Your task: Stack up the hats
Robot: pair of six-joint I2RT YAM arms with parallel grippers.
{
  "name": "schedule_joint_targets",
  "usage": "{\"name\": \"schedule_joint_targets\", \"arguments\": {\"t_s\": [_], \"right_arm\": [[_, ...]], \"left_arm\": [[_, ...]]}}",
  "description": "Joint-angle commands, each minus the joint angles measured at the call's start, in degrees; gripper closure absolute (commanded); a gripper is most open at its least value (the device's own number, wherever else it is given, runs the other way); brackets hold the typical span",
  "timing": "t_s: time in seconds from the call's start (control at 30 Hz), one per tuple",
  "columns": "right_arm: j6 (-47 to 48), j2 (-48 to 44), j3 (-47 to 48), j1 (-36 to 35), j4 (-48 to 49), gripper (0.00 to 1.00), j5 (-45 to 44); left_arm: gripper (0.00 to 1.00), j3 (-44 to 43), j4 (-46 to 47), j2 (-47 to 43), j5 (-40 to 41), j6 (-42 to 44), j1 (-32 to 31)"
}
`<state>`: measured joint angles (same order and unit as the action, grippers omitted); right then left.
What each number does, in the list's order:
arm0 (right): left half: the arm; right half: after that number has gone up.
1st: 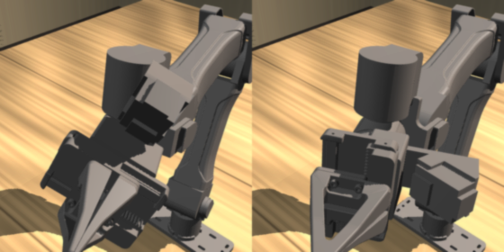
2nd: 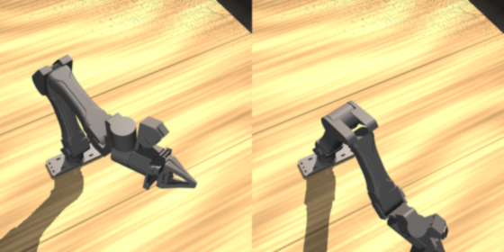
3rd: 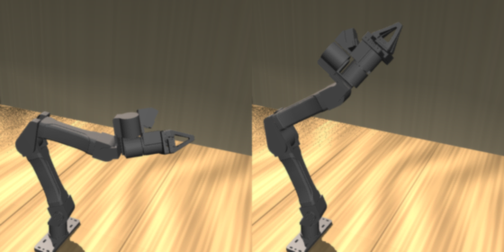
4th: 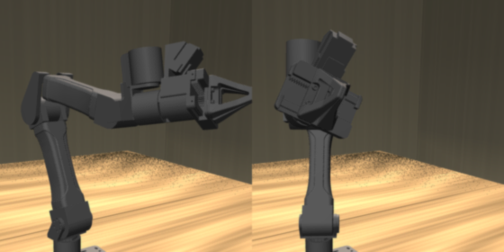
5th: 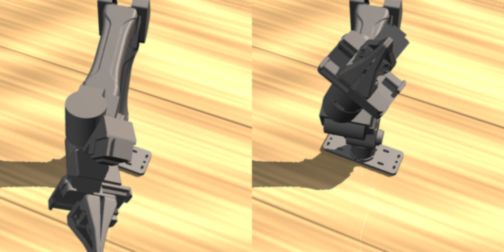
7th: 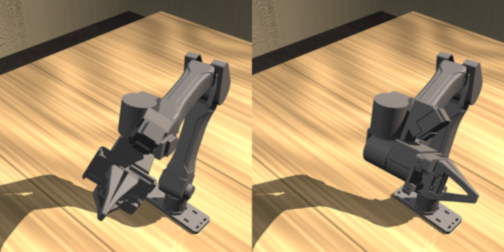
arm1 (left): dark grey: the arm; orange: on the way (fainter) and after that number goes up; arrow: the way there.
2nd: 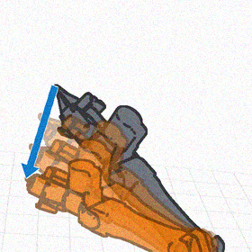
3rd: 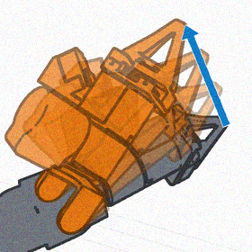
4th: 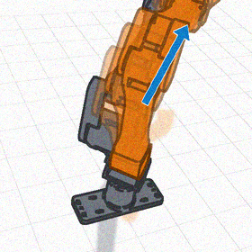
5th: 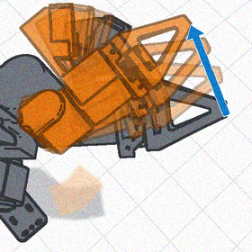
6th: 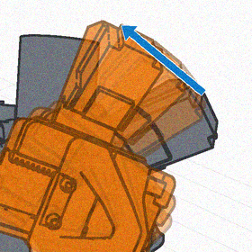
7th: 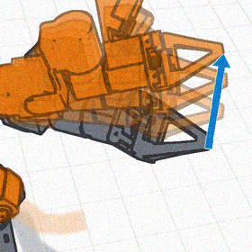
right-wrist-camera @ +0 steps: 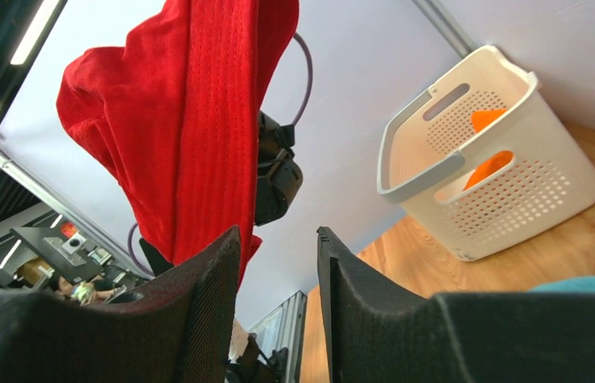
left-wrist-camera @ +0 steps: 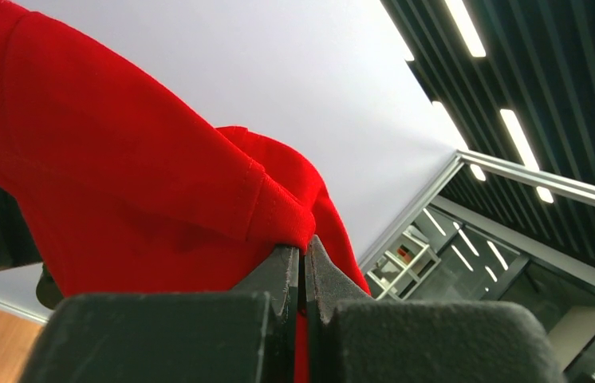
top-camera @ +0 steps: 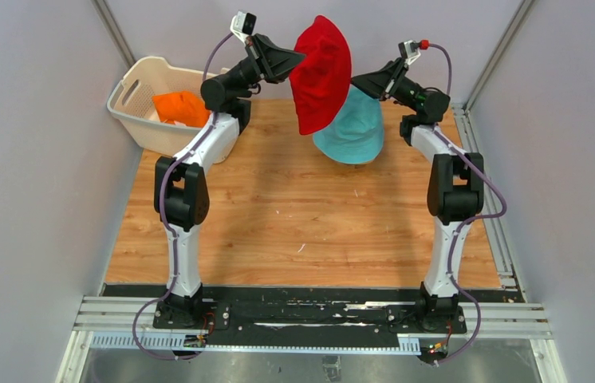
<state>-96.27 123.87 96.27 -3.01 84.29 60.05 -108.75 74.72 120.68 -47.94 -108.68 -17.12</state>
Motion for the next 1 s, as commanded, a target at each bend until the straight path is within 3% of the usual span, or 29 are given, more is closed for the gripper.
{"name": "schedule_joint_targets", "arguments": {"t_s": [0.0, 0.8, 0.97], "right_arm": [[-2.16, -0.37, 2.32, -2.26, 4.6, 0.6, 0.78], [-3.31, -1.51, 0.91, -3.43, 6.42, 0.62, 0.76], [-3.44, -1.95, 0.98, -3.5, 6.36, 0.76, 1.01]], "left_arm": [[1.0, -0.63, 3.12, -0.83, -0.51, -0.35, -0.51], [1.0, 2.31, 3.34, 0.56, -0.76, 1.19, -0.63], [1.0, 2.75, 2.61, 1.1, -0.84, 2.09, -0.63]]}}
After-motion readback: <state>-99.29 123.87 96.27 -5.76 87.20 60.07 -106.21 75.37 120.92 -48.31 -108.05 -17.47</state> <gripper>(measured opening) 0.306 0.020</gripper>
